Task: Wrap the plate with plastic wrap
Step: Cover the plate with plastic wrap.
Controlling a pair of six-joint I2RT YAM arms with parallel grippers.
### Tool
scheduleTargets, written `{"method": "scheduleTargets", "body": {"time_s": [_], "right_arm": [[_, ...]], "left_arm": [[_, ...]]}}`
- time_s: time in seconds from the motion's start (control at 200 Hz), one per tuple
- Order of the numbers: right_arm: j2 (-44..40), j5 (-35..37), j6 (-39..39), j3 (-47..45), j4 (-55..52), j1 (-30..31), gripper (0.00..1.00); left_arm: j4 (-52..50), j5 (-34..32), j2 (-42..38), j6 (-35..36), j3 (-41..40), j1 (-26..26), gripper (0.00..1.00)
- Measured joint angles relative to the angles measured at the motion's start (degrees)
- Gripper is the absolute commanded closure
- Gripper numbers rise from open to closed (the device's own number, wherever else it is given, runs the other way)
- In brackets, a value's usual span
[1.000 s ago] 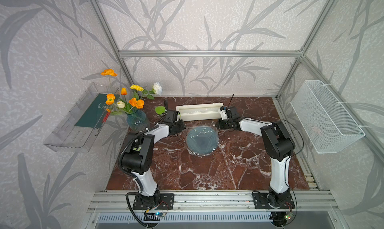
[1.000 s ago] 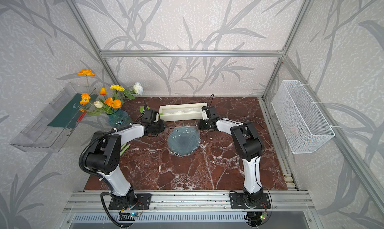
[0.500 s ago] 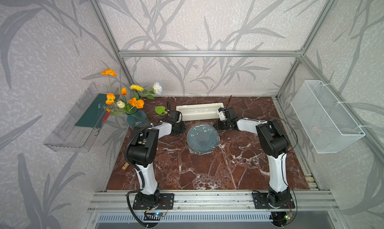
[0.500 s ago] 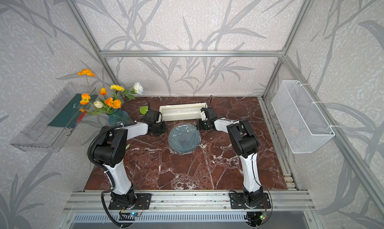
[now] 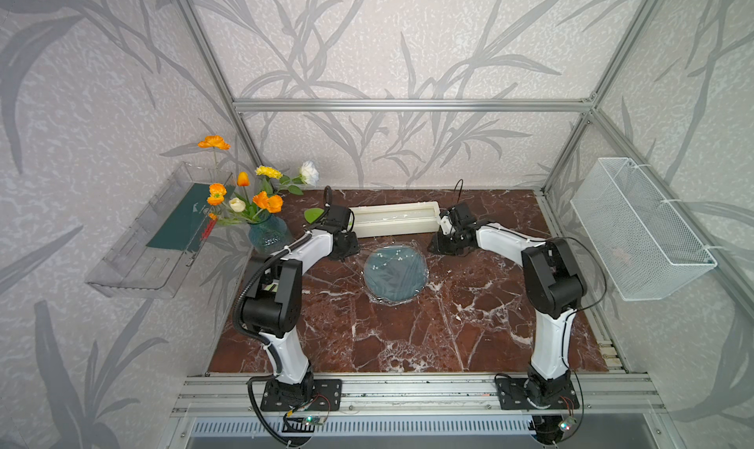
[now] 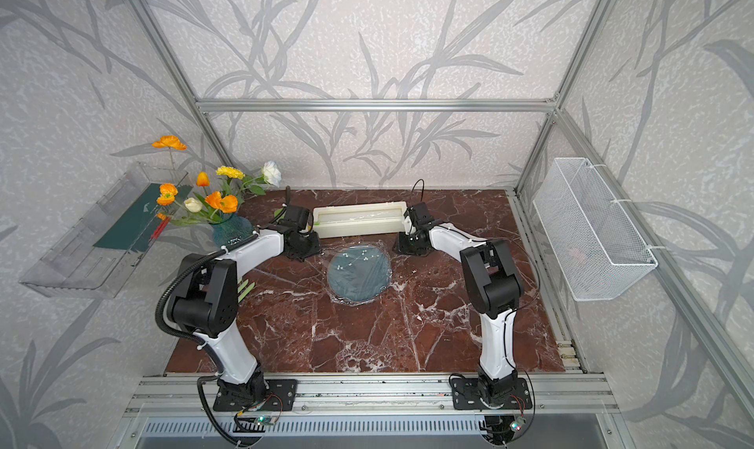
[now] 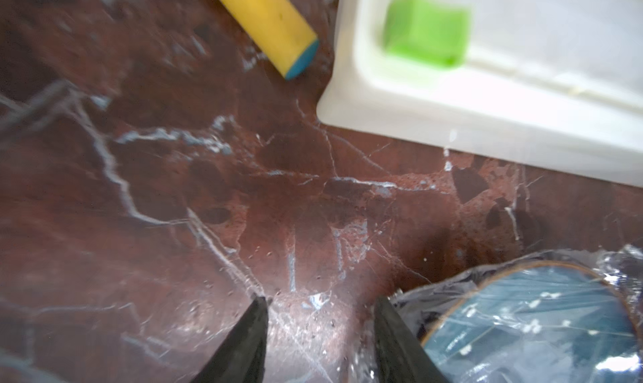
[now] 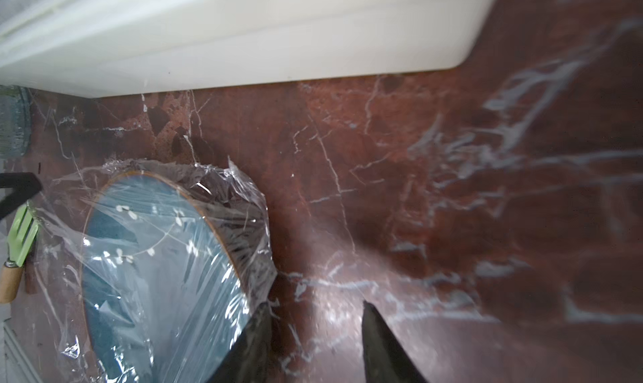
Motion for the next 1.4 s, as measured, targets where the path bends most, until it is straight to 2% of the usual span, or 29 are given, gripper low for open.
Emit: {"method": "scheduleTargets", "body": {"time_s": [0.155,0.325,0.475,0.645,0.935,1.264,1.329,1.399], "right_arm": [[-7.0,0.3,-0.8,-0.7,-1.3,1.9,0.57],[-8.0,-2.8,-0.9,-2.2,1.0,7.6,0.56],[-4.2,-3.3,-1.8,-2.2,0.6,8.8,0.56],[-3.1,-1.2,-2.7,-3.0,-0.7,8.2,0.56],[-2.7,0.1,-3.4,-3.9,-1.0,8.5,0.56],[-1.2,0.7,-3.7,-4.5,0.6,9.4,0.56],[-1.2,0.3,-3.7,-4.9,1.1,9.4,0.55],[-1.3,0.0,-3.6,-5.2,1.6,9.4,0.49]], "left_arm": [[-3.5,-0.4,-6.3,-0.2,1.3,-1.9,0.50],[-1.5,5.8,-9.2,-3.4,-2.1,-5.3,0.50],[-0.3,8.8,-5.8,-6.1,-5.2,-7.3,0.50],[-0.3,8.3,-2.6,-7.3,-6.8,-7.2,0.51],[0.0,6.6,-1.8,-7.6,-6.8,-7.1,0.51],[3.4,7.9,3.0,-7.9,-7.3,-7.1,0.52],[4.3,8.7,3.3,-8.1,-7.3,-7.1,0.52],[4.8,9.5,3.4,-8.1,-7.4,-7.1,0.52]]}}
